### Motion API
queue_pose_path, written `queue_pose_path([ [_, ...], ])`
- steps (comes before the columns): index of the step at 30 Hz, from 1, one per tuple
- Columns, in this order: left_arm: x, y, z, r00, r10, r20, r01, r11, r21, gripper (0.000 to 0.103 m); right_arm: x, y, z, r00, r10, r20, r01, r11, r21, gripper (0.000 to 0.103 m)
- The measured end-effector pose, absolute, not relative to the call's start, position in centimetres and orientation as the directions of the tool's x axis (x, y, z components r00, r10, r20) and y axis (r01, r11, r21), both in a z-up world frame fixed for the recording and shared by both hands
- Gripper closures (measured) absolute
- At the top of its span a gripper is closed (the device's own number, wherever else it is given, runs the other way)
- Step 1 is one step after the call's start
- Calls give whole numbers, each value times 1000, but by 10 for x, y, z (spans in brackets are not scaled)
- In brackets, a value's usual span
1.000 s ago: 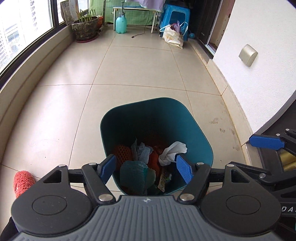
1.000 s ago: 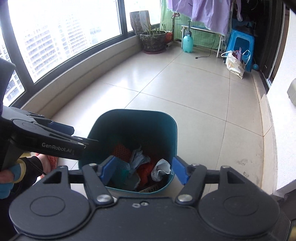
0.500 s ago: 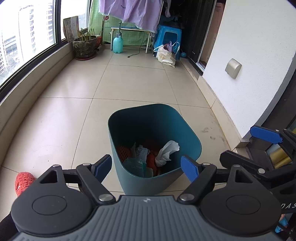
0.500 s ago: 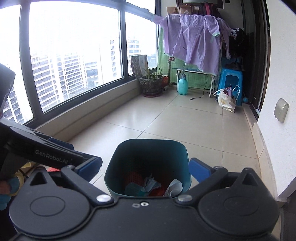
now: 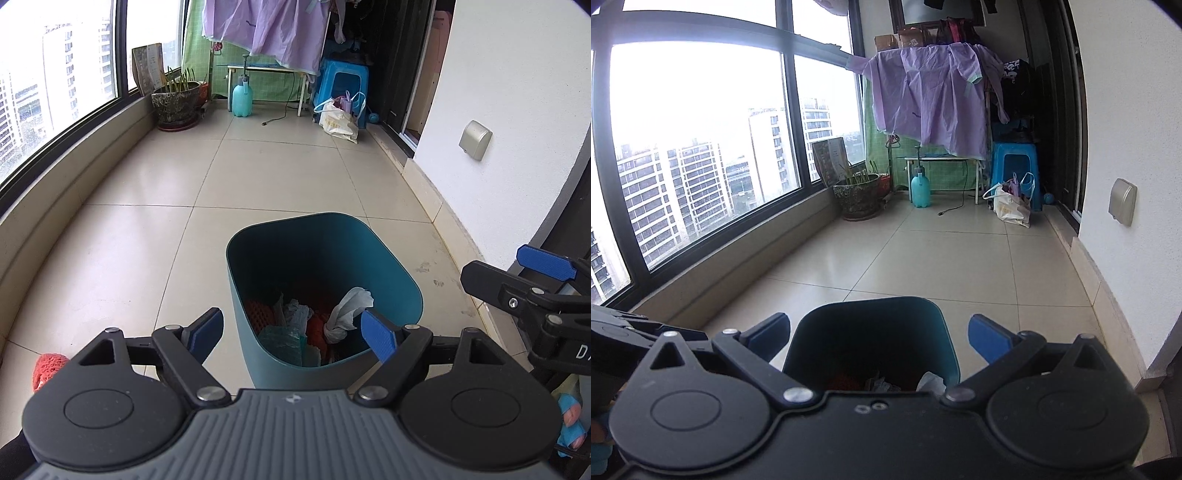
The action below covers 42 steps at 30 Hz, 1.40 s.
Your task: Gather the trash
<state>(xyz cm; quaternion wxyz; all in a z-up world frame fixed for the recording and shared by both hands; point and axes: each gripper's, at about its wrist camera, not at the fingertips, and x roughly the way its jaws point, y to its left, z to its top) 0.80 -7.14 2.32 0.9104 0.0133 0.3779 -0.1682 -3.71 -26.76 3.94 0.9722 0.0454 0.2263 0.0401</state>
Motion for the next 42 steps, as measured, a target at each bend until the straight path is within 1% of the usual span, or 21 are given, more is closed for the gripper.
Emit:
queue_pose_path([
  [3, 10, -72, 24, 663, -300, -686, 320, 942, -103, 21, -33, -271, 37, 890, 74, -450, -26, 993, 111, 0],
  [10, 8, -71, 27, 670, -313, -673, 336, 936, -101, 21, -29, -279, 31, 877, 79, -474, 6, 985, 174, 0],
  [18, 0, -68, 32, 700, -318, -640, 335, 937, -99, 21, -39, -270, 31, 884, 73, -461, -10, 990, 138, 0],
  [26, -7, -68, 35, 713, -333, -617, 343, 933, -108, 21, -36, -265, 31, 878, 60, -475, -10, 994, 107, 0],
  [31, -4, -63, 34, 696, -354, -624, 340, 929, -147, 21, -35, -265, 31, 878, 60, -474, -11, 994, 106, 0],
  [38, -7, -65, 35, 712, -337, -616, 334, 934, -125, 21, -35, -263, 30, 877, 62, -477, -16, 995, 101, 0],
  [42, -5, -65, 33, 695, -349, -629, 329, 932, -153, 21, -35, -262, 30, 877, 61, -476, -16, 995, 98, 0],
])
